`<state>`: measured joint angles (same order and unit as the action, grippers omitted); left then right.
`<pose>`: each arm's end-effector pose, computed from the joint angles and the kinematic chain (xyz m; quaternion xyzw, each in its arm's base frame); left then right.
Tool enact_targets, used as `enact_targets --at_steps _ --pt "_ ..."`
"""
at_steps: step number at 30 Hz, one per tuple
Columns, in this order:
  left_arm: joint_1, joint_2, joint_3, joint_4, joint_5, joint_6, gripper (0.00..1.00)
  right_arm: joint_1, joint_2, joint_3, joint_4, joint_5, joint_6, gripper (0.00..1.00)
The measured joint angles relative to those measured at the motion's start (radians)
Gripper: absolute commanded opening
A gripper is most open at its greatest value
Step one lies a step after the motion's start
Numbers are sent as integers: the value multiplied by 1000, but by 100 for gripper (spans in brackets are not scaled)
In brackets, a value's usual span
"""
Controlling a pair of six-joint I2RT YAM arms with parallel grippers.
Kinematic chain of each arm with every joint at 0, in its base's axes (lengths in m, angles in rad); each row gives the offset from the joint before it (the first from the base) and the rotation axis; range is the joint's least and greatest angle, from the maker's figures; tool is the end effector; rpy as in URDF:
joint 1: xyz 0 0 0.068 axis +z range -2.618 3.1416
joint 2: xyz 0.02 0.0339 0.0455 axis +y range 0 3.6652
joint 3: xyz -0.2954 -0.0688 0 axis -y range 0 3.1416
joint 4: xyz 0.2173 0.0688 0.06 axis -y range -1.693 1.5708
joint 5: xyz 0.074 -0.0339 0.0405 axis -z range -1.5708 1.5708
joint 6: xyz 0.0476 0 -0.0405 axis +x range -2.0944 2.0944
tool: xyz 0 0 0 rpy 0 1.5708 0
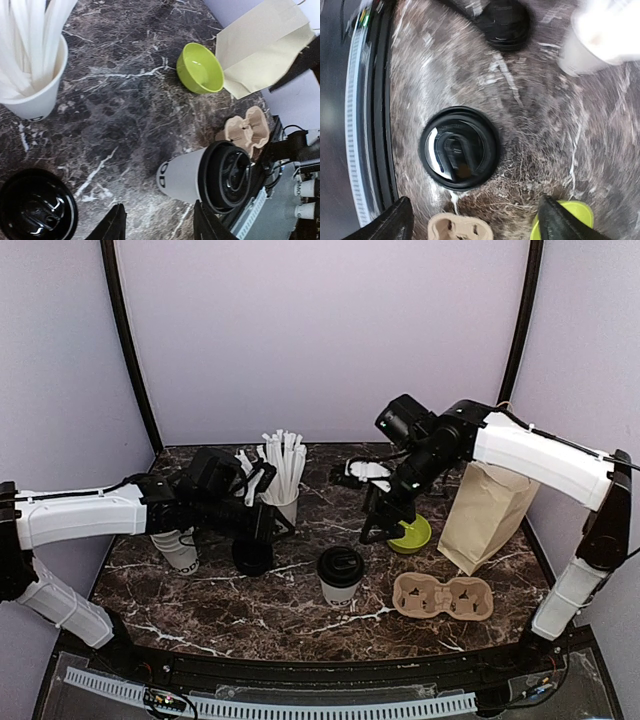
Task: Pack the takeout coffee
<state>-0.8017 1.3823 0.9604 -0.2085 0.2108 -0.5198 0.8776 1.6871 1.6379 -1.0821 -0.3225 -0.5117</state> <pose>0.1909 -0.2116 0.2984 0.1717 0.8710 -0.3506 0.2982 0.1960 0.2596 0.3483 -0.6435 0.7177 0.1932 0.1831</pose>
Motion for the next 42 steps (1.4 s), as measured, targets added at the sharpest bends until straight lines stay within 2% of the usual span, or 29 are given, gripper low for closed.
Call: enact_targets --at_steps 5,10,20,42 --pt "-8 25 -27 114 123 -93 46 -189 -90 -201 161 -185 130 56" --pt "-30 91 -29 163 188 -146 45 -219 -87 -335 252 -320 223 48" --pt "-53 137 -29 179 227 -191 44 -222 -2 -402 342 -467 309 48" --pt "-67 204 -29 197 253 -199 45 -223 36 -430 362 -506 314 51"
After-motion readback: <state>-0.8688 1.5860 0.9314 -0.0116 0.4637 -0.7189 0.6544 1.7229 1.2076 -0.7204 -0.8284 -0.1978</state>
